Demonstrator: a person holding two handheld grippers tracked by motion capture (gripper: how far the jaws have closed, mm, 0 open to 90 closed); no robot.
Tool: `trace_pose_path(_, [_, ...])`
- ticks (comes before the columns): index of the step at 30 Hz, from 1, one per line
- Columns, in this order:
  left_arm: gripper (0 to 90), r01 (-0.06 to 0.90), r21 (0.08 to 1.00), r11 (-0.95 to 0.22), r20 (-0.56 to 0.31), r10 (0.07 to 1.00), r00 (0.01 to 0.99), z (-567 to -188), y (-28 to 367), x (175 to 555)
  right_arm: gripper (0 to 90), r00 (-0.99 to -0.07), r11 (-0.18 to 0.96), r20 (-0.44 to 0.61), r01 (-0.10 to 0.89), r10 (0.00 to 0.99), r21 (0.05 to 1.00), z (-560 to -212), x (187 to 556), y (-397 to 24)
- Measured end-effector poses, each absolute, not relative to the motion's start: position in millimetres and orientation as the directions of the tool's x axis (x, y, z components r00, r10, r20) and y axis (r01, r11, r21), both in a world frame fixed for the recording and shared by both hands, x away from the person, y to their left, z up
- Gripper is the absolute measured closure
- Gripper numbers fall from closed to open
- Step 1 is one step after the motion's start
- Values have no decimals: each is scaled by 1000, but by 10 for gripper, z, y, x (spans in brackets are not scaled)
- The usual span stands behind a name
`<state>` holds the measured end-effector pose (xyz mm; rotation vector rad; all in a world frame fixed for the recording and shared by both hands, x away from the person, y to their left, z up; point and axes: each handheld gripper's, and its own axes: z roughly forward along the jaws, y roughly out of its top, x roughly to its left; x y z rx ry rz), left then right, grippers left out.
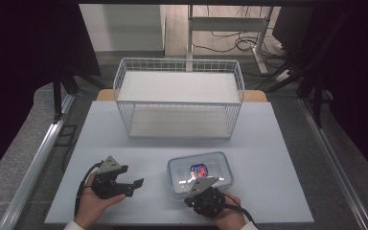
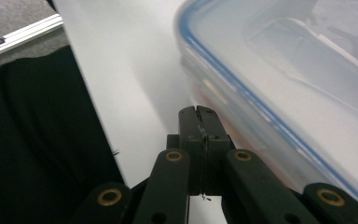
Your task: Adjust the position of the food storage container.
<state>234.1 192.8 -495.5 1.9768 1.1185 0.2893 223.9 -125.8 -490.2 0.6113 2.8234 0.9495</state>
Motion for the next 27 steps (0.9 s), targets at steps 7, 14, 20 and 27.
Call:
trace_pose_path(7, [204, 604, 753, -261, -189, 794, 578, -4948, 1934, 2338, 889, -905, 660, -24, 291, 424, 693, -4492, 2140, -1464])
trace_pose_path(14, [204, 607, 750, -262, -190, 794, 577, -4951, 1934, 2342, 889, -773, 523, -37, 392, 633, 757, -4253, 2429, -2181])
trace_pose_path(20, [204, 613, 745, -262, -192, 796, 574, -4956, 1934, 2346, 889, -644, 431, 4, 516, 765, 740, -4382, 2683, -2718])
trace_pose_path(27, [203, 624, 734, -267, -192, 800, 569, -4965, 1944, 2351, 889, -655, 481, 11, 566, 756, 670, -4600, 2760, -2784])
